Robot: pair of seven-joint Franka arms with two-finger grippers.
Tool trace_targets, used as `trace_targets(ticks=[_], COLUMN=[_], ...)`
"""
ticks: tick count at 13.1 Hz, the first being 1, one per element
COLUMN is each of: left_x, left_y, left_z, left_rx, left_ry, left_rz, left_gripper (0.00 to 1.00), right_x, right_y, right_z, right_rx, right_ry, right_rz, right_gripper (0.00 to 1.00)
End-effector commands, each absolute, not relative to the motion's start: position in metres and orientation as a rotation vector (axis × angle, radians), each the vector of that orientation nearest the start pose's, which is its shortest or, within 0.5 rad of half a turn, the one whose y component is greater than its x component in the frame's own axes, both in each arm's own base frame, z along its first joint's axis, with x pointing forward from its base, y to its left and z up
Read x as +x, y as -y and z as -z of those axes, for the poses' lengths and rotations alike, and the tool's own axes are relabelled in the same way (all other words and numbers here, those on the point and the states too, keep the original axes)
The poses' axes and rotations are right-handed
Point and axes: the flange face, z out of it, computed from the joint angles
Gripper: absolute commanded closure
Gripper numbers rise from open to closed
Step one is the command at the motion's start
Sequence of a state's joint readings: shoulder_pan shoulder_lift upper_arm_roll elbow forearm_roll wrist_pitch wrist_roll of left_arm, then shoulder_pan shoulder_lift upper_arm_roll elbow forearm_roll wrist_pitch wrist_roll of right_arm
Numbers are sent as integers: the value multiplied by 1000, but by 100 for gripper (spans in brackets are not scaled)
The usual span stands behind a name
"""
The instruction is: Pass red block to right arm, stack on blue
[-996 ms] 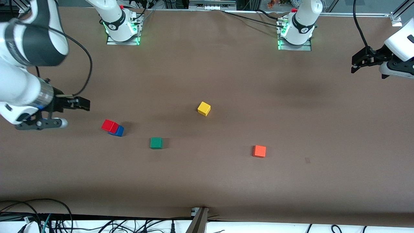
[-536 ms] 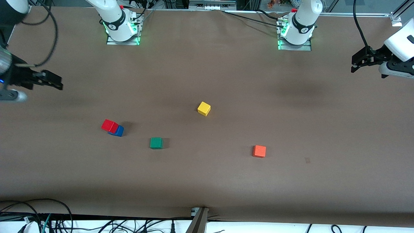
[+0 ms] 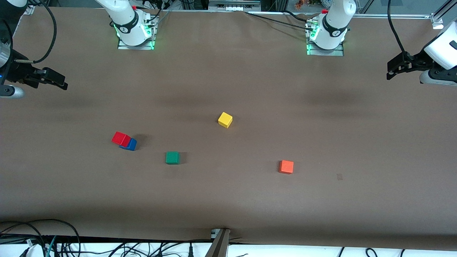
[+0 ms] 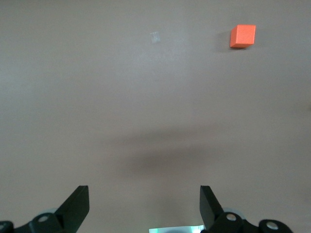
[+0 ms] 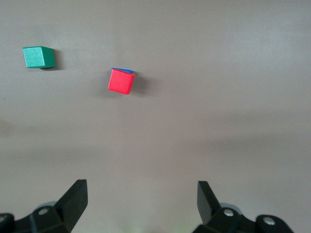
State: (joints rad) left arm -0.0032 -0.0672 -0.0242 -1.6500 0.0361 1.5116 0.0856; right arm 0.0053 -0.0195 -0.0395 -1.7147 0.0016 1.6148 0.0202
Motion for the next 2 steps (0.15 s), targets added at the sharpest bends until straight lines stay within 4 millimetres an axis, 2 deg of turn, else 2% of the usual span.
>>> trace_targets(ticks=[1,2], left_x=[522,522], left_y=[13,13], left_z=[-625,-627], left_rx=[-3114,-3116], left_ry=[-149,-149], left_rz=[-113,-113], left_gripper=[0,0], right_x=[547,547], right_y=[21,21], right_z=[-570,-570], right_rx=[-3126,-3126], right_ry=[-85,-83], right_rz=[-149,-149], right_gripper=[0,0])
